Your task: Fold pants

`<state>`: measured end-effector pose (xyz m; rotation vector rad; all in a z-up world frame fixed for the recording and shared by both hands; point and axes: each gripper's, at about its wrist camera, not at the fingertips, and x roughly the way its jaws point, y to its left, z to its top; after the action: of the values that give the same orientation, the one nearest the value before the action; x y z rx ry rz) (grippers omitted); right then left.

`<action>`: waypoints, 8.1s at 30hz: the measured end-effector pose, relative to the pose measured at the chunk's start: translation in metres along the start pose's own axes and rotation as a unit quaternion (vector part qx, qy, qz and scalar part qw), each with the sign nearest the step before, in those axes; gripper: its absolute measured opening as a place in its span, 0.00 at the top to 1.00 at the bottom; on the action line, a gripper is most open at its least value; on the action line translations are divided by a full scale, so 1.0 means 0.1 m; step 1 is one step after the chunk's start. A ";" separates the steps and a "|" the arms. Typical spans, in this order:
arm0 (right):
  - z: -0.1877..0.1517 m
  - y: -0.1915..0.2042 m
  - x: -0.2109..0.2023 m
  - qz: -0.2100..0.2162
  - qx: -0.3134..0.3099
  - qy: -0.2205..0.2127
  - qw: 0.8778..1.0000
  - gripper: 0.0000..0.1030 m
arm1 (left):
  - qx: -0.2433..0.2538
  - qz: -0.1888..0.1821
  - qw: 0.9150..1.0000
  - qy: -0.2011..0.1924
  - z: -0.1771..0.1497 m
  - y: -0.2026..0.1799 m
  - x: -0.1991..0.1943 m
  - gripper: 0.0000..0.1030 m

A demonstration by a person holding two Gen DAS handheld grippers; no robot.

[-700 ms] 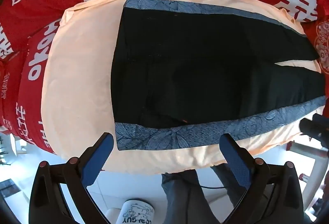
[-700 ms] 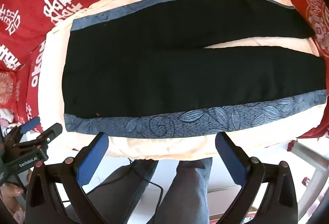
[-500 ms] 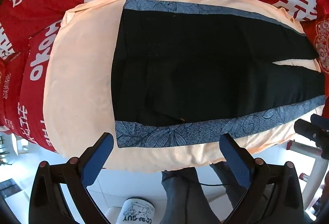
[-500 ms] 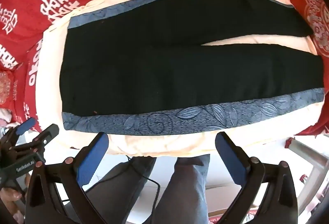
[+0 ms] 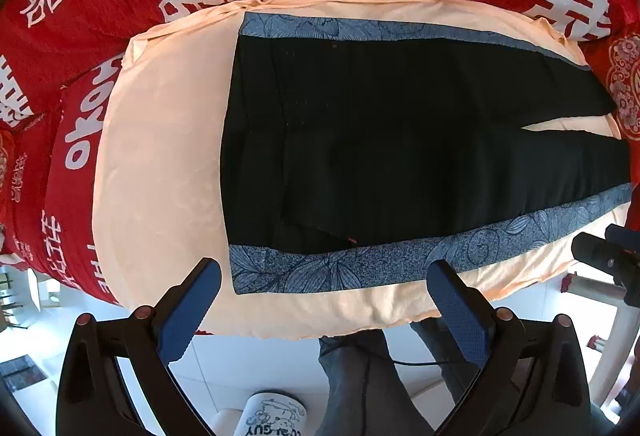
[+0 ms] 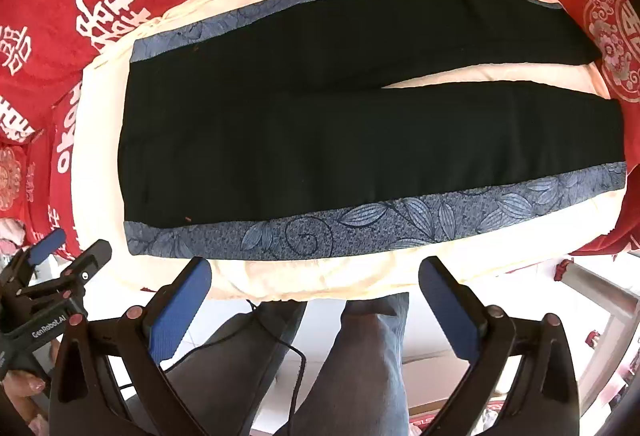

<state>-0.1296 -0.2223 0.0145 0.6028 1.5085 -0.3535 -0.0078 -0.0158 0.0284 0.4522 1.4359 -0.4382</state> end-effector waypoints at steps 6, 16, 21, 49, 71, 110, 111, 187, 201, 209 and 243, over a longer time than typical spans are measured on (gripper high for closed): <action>-0.02 0.01 -0.01 -0.001 -0.002 0.001 1.000 0.00 | 0.003 0.002 1.000 -0.001 -0.01 -0.01 -0.01 0.00; -0.04 0.00 -0.03 -0.002 0.002 -0.001 1.000 0.00 | 0.003 0.004 1.000 -0.005 -0.03 -0.02 -0.04 0.00; -0.04 -0.02 -0.03 -0.002 0.004 -0.002 1.000 0.00 | 0.005 0.007 1.000 -0.006 -0.04 -0.03 -0.05 0.00; -0.04 -0.06 -0.06 0.000 0.011 -0.003 1.000 0.00 | 0.012 0.019 1.000 -0.007 -0.07 -0.06 -0.06 0.00; 0.01 -0.17 -0.03 0.030 0.015 -0.004 0.999 0.00 | 0.008 0.037 0.999 -0.006 -0.04 -0.17 -0.08 0.00; -0.41 -0.19 1.40 0.315 0.046 0.065 0.946 0.31 | -0.193 -0.115 0.974 -0.015 -0.69 0.50 0.90 0.00; -0.44 -0.18 1.47 0.321 0.048 0.064 0.944 0.31 | -0.202 -0.130 0.971 -0.014 -0.74 0.55 0.98 0.00; 2.96 -1.26 1.26 0.249 0.059 -0.019 0.967 0.90 | -0.283 -0.109 0.949 -0.084 2.19 0.74 1.60 0.72; 2.57 -0.72 0.68 0.222 -0.079 -0.060 0.970 0.62 | -0.266 -0.106 0.953 -0.098 1.95 0.79 0.94 0.71; 2.71 -0.73 0.93 0.219 -0.059 -0.037 0.973 0.62 | -0.216 -0.053 0.969 -0.111 1.84 0.72 0.72 0.23; 0.62 -2.84 0.39 0.167 0.206 -0.109 0.958 0.52 | 0.097 -0.060 0.993 -0.020 1.52 -1.87 1.05 0.20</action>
<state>-0.2390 -0.4818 -0.0690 1.0950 1.0995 -0.4592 0.0266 -0.2566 -0.0698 0.5106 1.3922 -0.6837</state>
